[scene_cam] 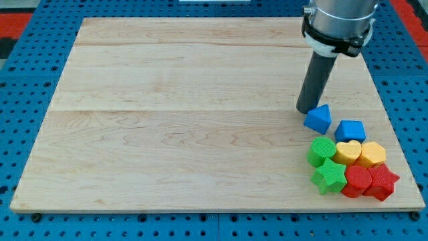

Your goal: Touch the top of the blue triangle

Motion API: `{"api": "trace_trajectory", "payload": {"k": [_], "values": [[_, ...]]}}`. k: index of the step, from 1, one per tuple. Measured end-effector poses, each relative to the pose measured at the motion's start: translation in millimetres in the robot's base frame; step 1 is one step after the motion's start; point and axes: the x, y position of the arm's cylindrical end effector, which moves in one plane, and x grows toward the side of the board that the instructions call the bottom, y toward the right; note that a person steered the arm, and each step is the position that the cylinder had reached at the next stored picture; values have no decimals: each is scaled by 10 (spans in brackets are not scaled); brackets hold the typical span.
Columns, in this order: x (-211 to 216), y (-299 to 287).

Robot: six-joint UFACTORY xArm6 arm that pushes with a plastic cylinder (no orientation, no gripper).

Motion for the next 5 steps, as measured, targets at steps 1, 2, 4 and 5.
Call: {"api": "trace_trajectory", "payload": {"k": [1,2,4,5], "values": [[136,0],[129,0],[-161,169],[-157,194]]}}
